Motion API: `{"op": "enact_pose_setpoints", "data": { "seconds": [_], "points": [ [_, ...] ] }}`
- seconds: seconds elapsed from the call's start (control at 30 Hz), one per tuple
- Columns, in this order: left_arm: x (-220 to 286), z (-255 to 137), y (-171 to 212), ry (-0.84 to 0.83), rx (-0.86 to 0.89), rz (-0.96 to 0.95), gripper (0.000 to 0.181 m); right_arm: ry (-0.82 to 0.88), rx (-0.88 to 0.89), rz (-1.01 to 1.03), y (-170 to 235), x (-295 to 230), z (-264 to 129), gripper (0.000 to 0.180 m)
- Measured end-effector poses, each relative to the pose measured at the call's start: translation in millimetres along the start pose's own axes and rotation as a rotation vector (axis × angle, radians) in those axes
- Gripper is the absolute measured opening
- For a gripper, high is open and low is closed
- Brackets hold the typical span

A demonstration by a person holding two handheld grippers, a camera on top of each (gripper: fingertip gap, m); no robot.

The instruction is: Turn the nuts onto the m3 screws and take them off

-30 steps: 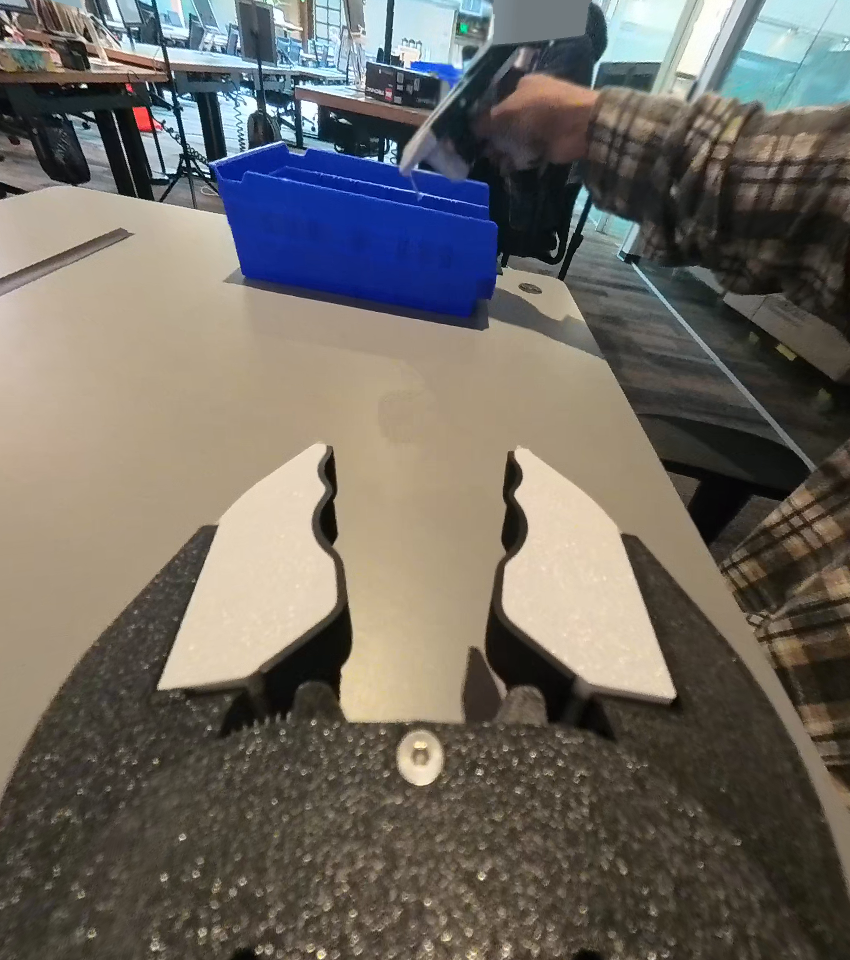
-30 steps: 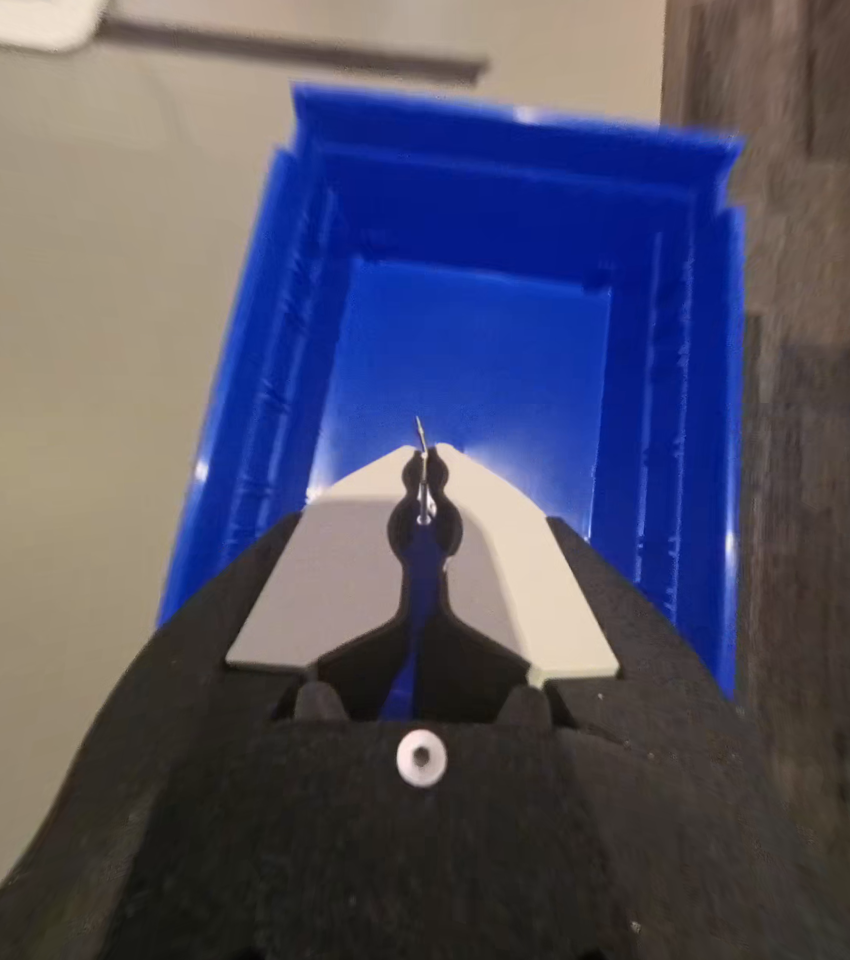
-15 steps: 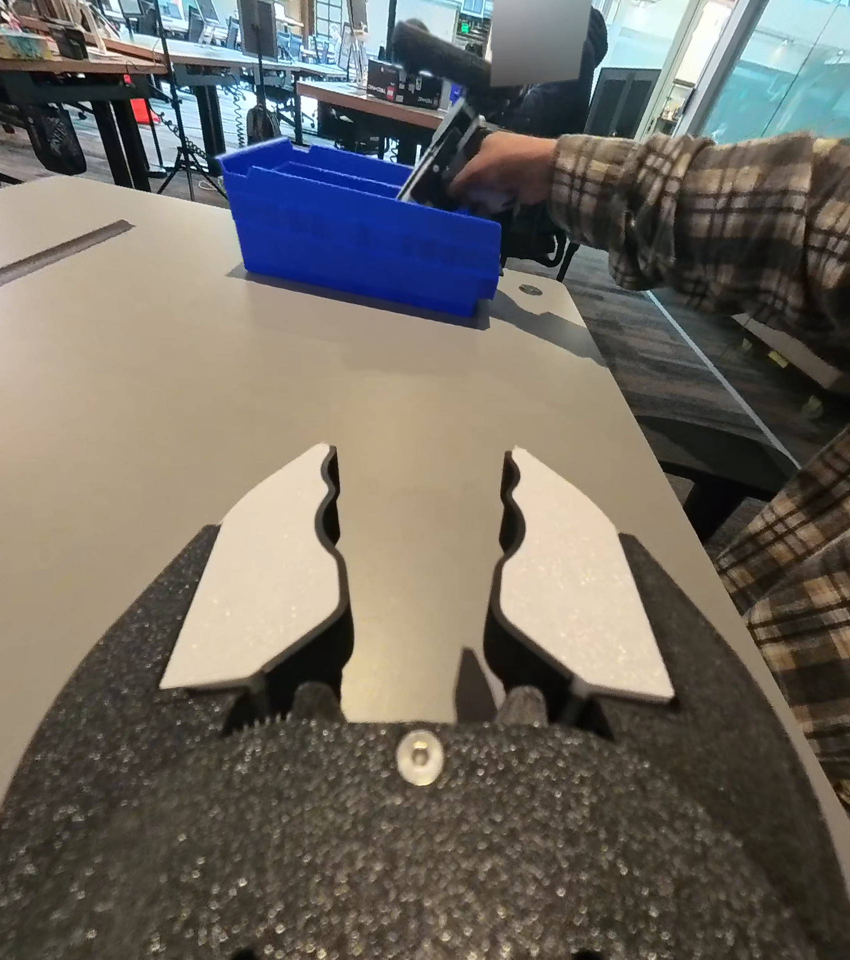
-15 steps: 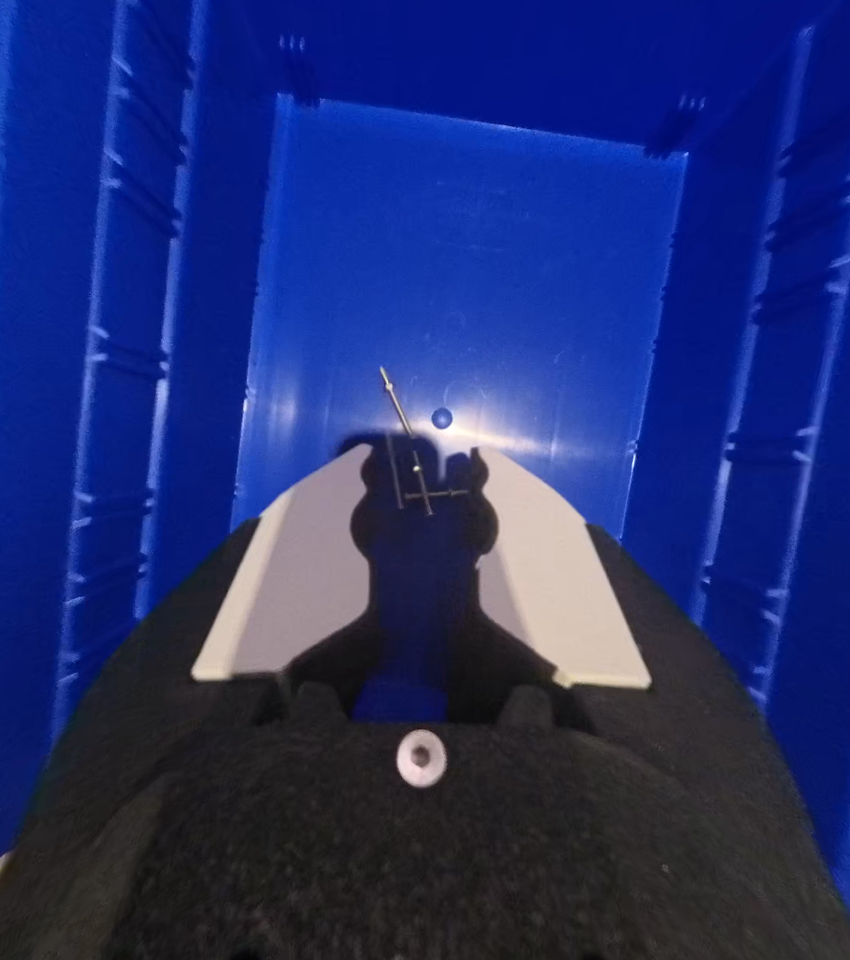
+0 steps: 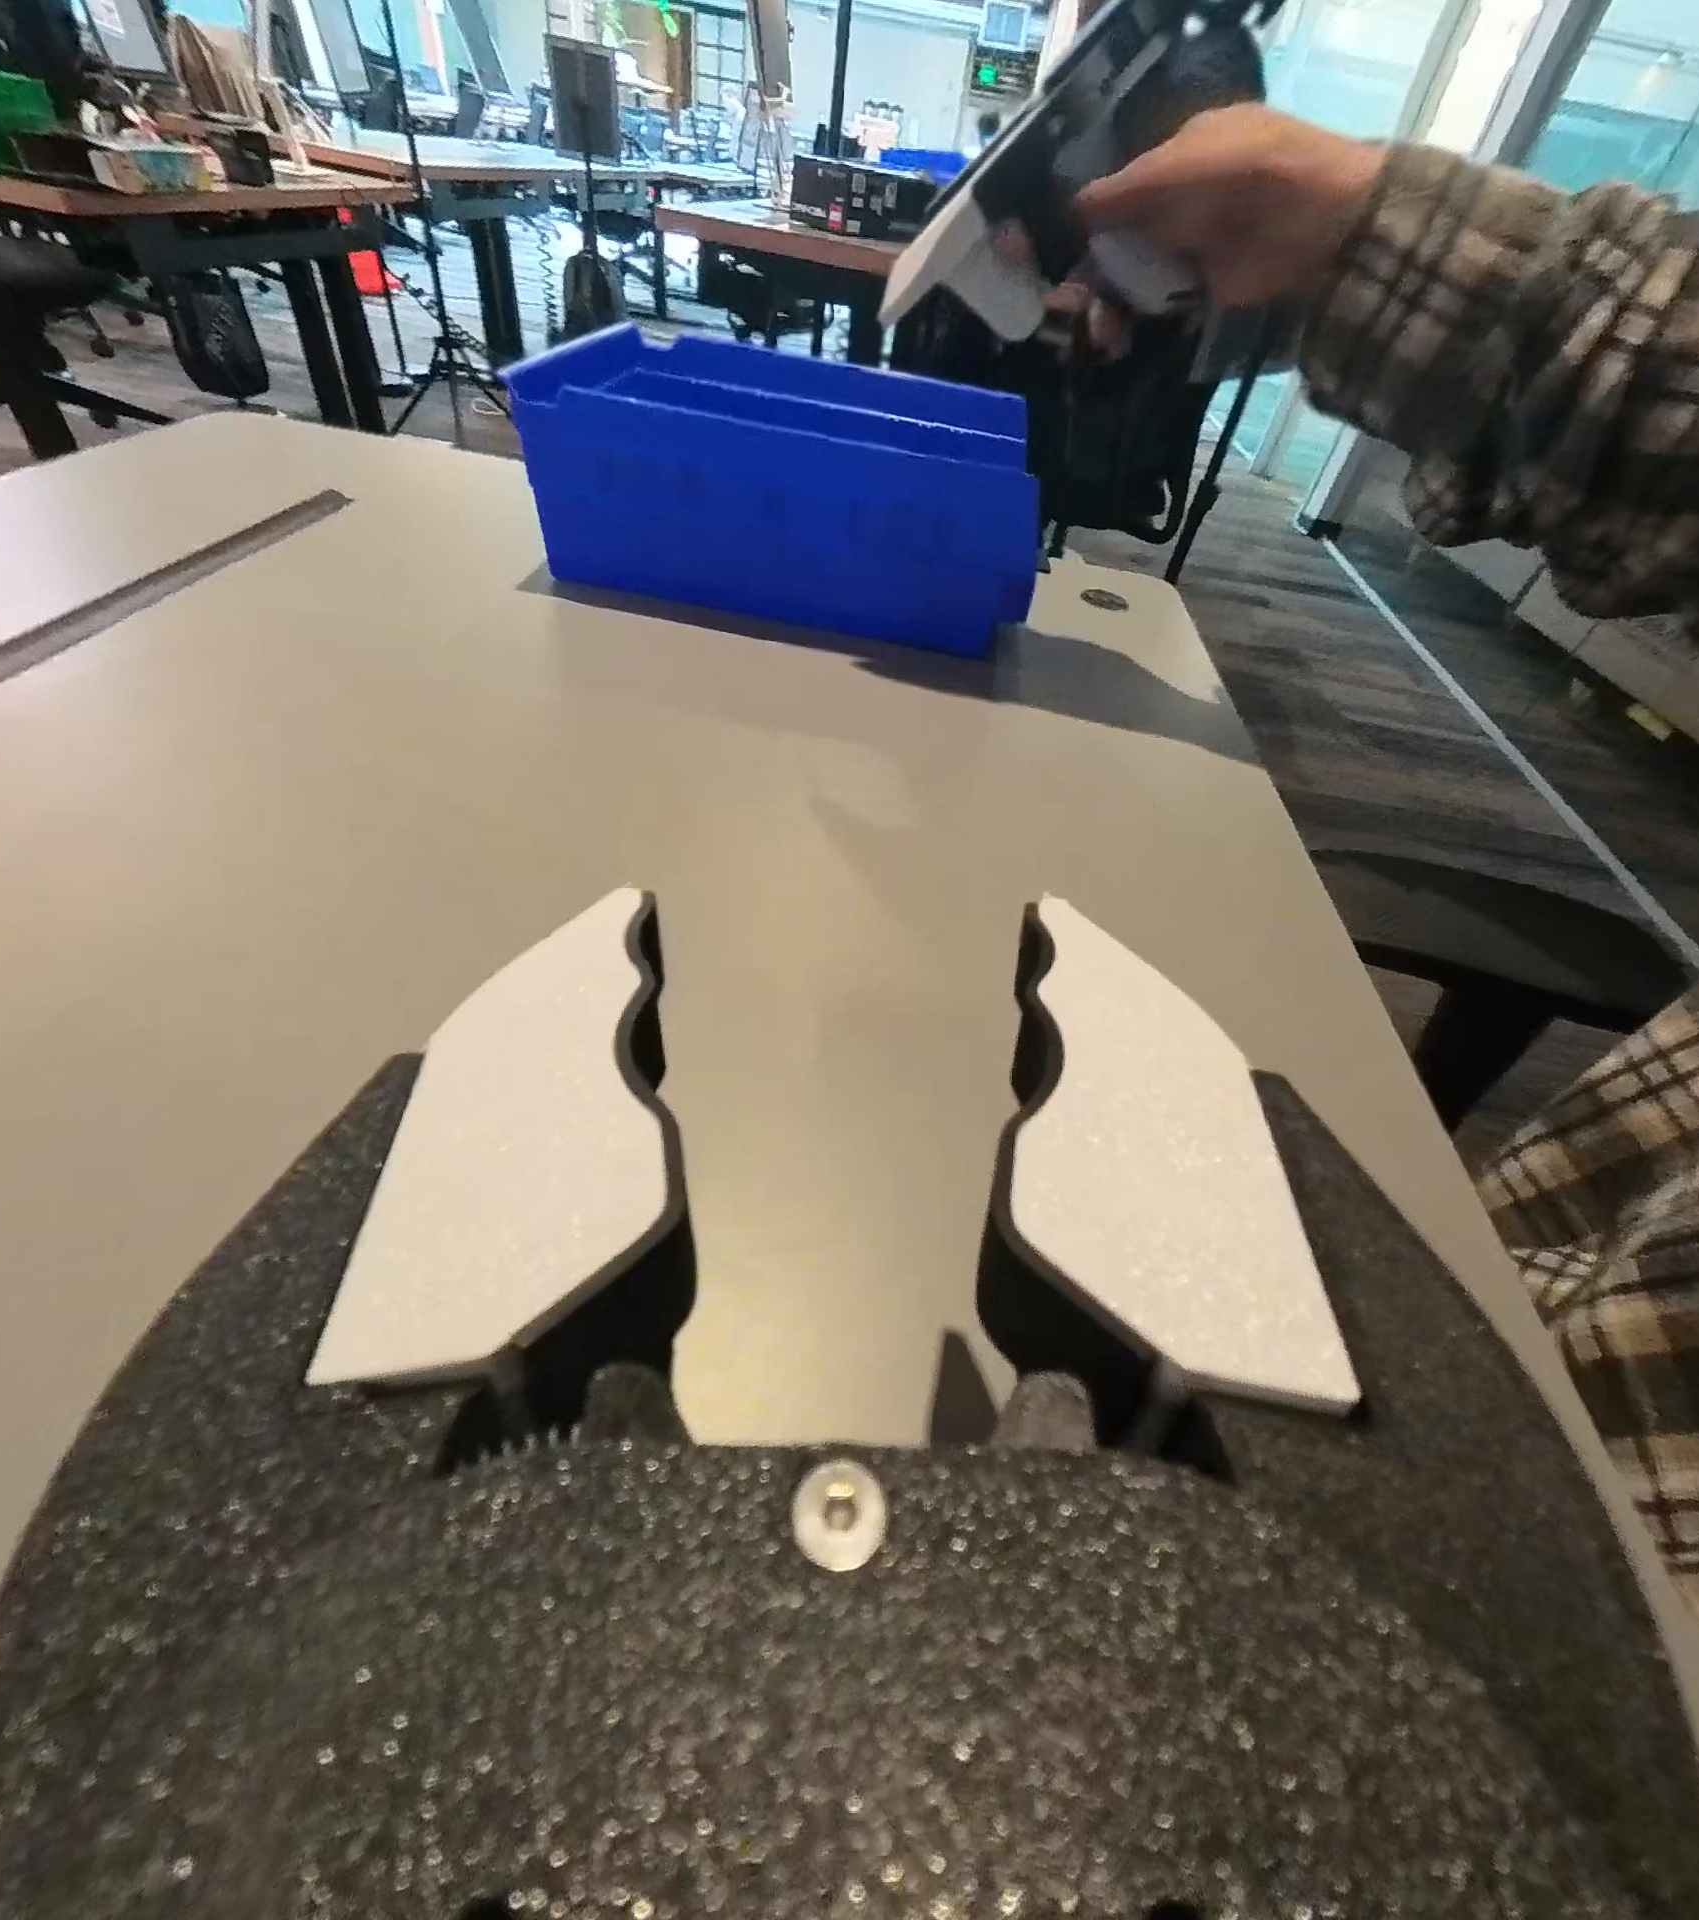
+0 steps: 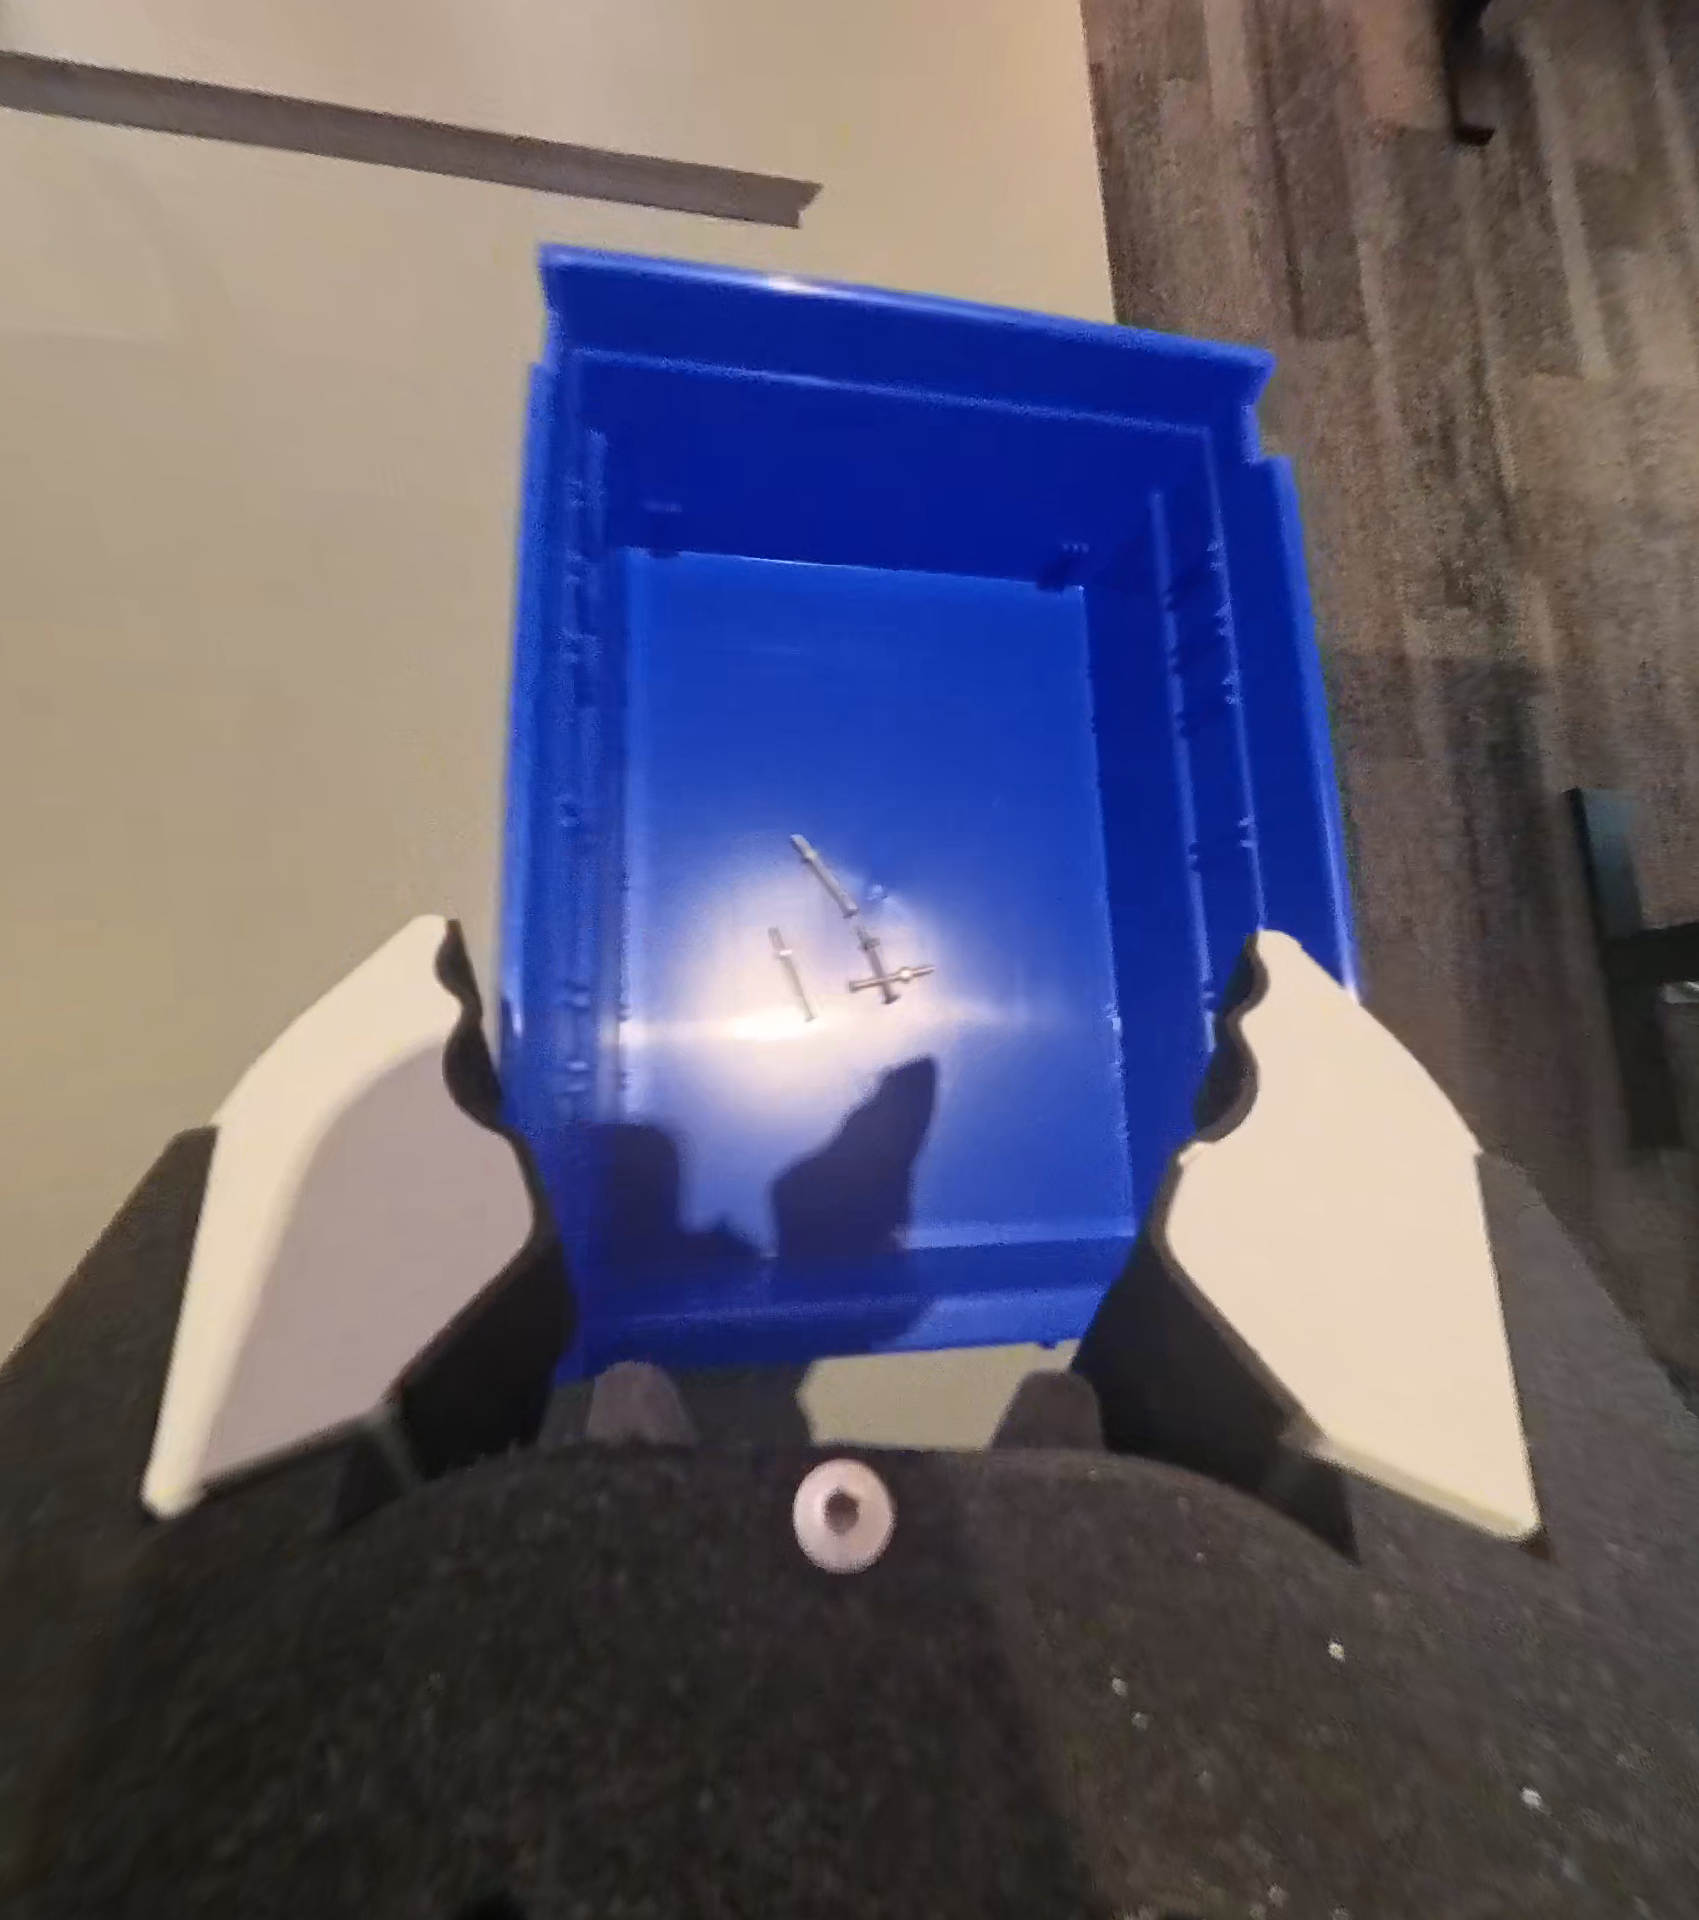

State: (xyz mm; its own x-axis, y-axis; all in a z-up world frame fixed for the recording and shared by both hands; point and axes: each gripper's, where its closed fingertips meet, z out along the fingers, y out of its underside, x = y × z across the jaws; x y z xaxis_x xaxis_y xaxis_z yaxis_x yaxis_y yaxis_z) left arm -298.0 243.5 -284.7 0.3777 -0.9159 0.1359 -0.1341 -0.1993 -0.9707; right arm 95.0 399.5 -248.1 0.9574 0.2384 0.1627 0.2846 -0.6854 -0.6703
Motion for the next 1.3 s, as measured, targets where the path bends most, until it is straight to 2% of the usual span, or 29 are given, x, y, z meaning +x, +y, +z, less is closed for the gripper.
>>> {"op": "enact_pose_setpoints", "data": {
  "seconds": [0.1,0.17,0.37,0.47,0.67,0.73,0.77,0.87,0.93,1.07,1.3],
  "points": [
    [1,-12,-12,-0.057,0.016,-0.004,0.067,-0.071,-0.019,0.007,-8,-26,-17,0.116],
    [5,-27,-23,-0.104,0.029,-0.004,0.067,-0.076,-0.081,-0.012,-7,-38,-18,0.114],
    [38,-81,-45,-0.224,0.100,-0.069,0.065,-0.067,-0.321,-0.035,9,-60,15,0.108],
    [57,-103,-46,-0.256,0.122,-0.089,0.064,-0.101,-0.401,0.013,16,-69,34,0.081],
    [80,-128,-39,-0.282,0.109,-0.106,0.063,-0.170,-0.540,0.132,38,-81,60,0.050],
    [83,-133,-38,-0.282,0.111,-0.106,0.062,-0.207,-0.579,0.165,45,-85,65,0.021],
    [84,-135,-38,-0.283,0.112,-0.106,0.061,-0.191,-0.584,0.157,47,-82,67,0.012],
    [83,-141,-34,-0.292,0.106,-0.116,0.061,-0.082,-0.623,0.040,49,-76,66,0.003],
    [81,-144,-33,-0.297,0.110,-0.130,0.060,-0.083,-0.651,0.022,48,-89,65,0.003],
    [81,-147,-35,-0.295,0.130,-0.147,0.059,-0.107,-0.669,-0.006,41,-129,61,0.004],
    [84,-149,-35,-0.286,0.132,-0.158,0.057,-0.173,-0.662,-0.138,36,-233,44,0.003]
  ]
}}
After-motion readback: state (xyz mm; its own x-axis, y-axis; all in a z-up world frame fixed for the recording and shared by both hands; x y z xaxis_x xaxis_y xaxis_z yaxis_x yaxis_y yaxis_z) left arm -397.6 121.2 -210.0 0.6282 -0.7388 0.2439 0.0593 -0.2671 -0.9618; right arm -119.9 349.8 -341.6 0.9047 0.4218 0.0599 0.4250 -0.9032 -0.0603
